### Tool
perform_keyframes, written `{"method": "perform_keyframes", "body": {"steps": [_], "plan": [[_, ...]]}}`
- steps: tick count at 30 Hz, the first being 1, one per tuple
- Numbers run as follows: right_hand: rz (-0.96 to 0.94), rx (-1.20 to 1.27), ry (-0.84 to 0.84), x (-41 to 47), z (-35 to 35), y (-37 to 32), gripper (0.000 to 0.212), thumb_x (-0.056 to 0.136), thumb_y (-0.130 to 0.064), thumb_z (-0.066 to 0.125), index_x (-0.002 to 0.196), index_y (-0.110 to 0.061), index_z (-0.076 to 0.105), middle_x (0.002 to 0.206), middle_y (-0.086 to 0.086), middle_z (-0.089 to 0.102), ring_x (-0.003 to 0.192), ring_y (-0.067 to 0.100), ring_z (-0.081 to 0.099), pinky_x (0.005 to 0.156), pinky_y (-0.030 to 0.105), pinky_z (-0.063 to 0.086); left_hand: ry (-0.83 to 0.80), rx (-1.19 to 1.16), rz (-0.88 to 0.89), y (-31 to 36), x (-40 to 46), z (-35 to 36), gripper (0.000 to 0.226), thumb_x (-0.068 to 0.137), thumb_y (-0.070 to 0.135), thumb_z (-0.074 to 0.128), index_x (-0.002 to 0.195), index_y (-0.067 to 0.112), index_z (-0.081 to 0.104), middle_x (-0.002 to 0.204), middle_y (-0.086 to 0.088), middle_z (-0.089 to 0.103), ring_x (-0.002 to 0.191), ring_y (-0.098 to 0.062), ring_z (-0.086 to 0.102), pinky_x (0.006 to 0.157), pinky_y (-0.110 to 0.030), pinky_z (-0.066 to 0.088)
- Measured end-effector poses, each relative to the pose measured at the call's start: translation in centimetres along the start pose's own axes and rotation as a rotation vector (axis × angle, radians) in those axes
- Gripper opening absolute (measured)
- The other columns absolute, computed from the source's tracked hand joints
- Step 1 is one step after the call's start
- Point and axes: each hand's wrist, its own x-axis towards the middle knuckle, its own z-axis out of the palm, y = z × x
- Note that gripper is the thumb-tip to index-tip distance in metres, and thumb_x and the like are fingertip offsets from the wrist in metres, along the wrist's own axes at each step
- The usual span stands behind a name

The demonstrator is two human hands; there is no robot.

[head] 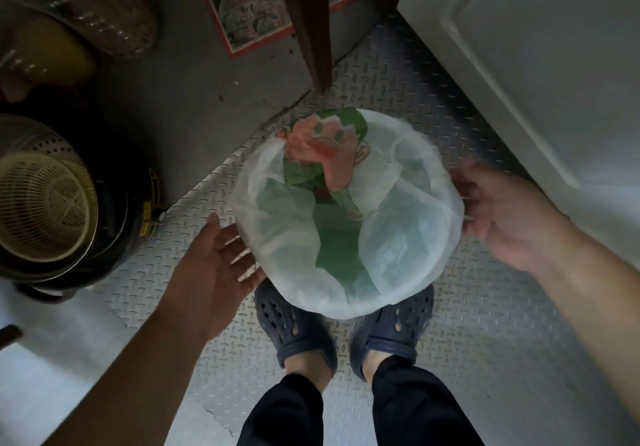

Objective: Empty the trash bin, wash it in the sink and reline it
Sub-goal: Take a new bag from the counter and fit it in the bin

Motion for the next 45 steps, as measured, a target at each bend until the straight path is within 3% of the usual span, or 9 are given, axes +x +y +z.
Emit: {"method": "perform_keyframes", "body": {"steps": [12,18,24,27,30,33,35,40,45], "plan": [[0.031,0.395,-0.087,1.0,1.7,2.7,0.031,0.098,-0.018,0.052,0.122,-0.005,0.066,0.127,0.018,0.066,0.118,0.033,0.063,0.089,0.045,0.056,-0.188,-0.306,-0.042,-2.0,2.2,2.3,0.042,0.106,0.036,0.045,0.137,0.014,0.062,0.139,-0.013,0.063,0.128,-0.031,0.060,0.102,-0.050,0.052],[0.038,0.522,0.195,0.0,1.7,3.9,0.054,0.093,-0.042,0.055,0.130,-0.003,0.058,0.125,0.015,0.067,0.113,0.032,0.066,0.095,0.049,0.053,-0.097,-0.291,-0.033,-1.8,1.9,2.4,0.052,0.104,0.050,0.043,0.139,0.016,0.061,0.140,-0.014,0.062,0.127,-0.032,0.061,0.106,-0.051,0.048],[-0.118,0.162,0.324,-4.4,2.5,6.1,0.027,0.095,-0.035,0.057,0.108,-0.014,0.065,0.102,0.003,0.074,0.100,0.022,0.070,0.084,0.031,0.054,0.168,-0.110,-0.029,-3.4,-2.1,2.1,0.051,0.096,0.056,0.054,0.117,0.010,0.065,0.101,-0.004,0.073,0.098,-0.024,0.072,0.088,-0.042,0.056],[-0.517,-0.432,0.597,-6.5,3.4,5.1,0.010,0.092,-0.018,0.059,0.094,-0.028,0.060,0.091,-0.009,0.067,0.080,0.000,0.063,0.067,0.003,0.043,0.510,0.325,0.371,-2.9,-4.0,3.2,0.010,0.097,0.025,0.058,0.104,0.024,0.066,0.098,0.004,0.068,0.099,-0.018,0.067,0.088,-0.038,0.055],[-0.727,-0.721,0.317,-7.6,6.3,3.5,0.013,0.093,-0.022,0.050,0.095,-0.029,0.061,0.088,-0.013,0.064,0.073,-0.001,0.060,0.059,0.008,0.045,0.289,0.688,0.678,-1.7,-6.5,6.3,0.026,0.090,0.017,0.059,0.090,0.042,0.067,0.091,0.020,0.072,0.082,0.006,0.066,0.069,-0.005,0.048],[-0.556,-0.959,-0.040,-5.5,9.8,2.7,0.022,0.094,-0.024,0.044,0.100,-0.027,0.065,0.091,-0.012,0.067,0.078,0.005,0.062,0.063,0.018,0.048,-0.046,0.959,0.476,-1.9,-5.5,10.0,0.021,0.093,0.025,0.055,0.090,0.042,0.066,0.095,0.022,0.072,0.090,0.007,0.065,0.073,-0.005,0.046],[-0.425,-1.135,-0.157,-3.2,10.8,2.6,0.024,0.095,-0.020,0.044,0.102,-0.021,0.066,0.096,0.000,0.069,0.089,0.020,0.064,0.077,0.032,0.053,-0.096,1.108,0.394,-2.0,-3.2,11.7,0.020,0.097,0.020,0.052,0.094,0.035,0.064,0.102,0.013,0.071,0.099,-0.008,0.065,0.086,-0.026,0.051],[-0.293,-1.165,-0.065,2.0,10.5,1.8,0.028,0.090,-0.018,0.048,0.111,-0.018,0.067,0.104,0.003,0.069,0.097,0.023,0.066,0.083,0.033,0.054,-0.031,1.276,0.318,0.1,2.3,13.3,0.025,0.099,0.018,0.047,0.104,0.008,0.069,0.107,-0.013,0.071,0.101,-0.034,0.065,0.090,-0.042,0.053],[-0.120,-0.769,0.097,5.0,10.9,1.2,0.017,0.088,-0.027,0.056,0.090,-0.018,0.070,0.085,0.007,0.071,0.081,0.026,0.069,0.075,0.040,0.060,0.214,0.782,0.017,1.7,3.9,13.9,0.035,0.096,0.057,0.044,0.103,0.028,0.062,0.111,-0.008,0.068,0.099,-0.030,0.066,0.085,-0.047,0.061]]}}
